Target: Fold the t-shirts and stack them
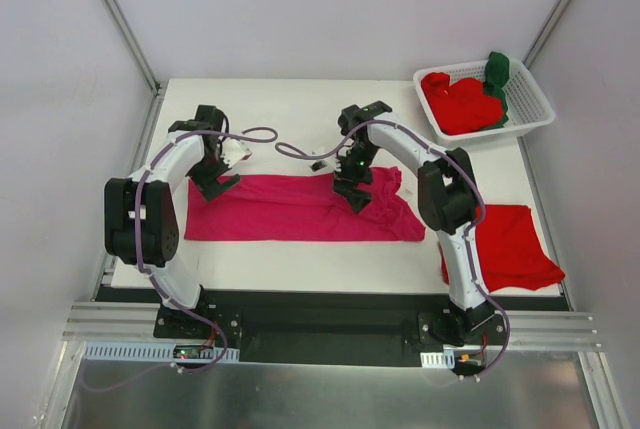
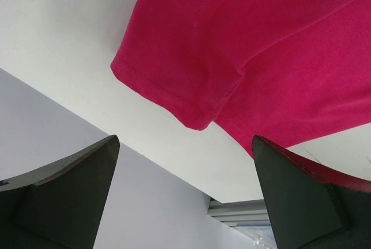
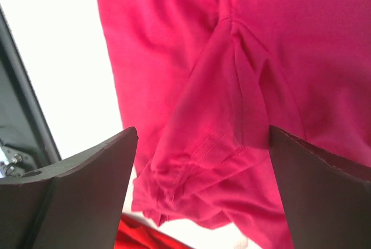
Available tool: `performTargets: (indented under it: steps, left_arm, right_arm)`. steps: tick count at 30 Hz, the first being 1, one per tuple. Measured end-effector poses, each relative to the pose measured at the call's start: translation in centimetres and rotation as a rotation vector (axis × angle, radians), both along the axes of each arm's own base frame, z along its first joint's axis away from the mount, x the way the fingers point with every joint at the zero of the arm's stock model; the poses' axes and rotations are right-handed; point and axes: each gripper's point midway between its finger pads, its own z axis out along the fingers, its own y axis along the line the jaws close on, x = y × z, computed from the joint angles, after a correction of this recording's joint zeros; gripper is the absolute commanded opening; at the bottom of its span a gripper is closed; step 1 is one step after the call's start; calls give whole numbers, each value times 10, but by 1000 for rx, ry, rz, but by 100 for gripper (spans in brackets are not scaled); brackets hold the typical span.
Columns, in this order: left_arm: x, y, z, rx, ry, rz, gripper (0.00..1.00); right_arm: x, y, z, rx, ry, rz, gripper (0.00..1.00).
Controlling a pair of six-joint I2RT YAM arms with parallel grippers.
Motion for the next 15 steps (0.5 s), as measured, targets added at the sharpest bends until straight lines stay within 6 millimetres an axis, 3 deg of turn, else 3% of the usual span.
performTargets:
  steps: [8,15]
  left_arm:
    - [7,-2,0,0,-2,-9,99]
    - [18,-9,1,-2,-10,-25,99]
  right_arm:
    - [15,21,35,111,-67,64,98]
    - [1,23,28,116,-33,121,97]
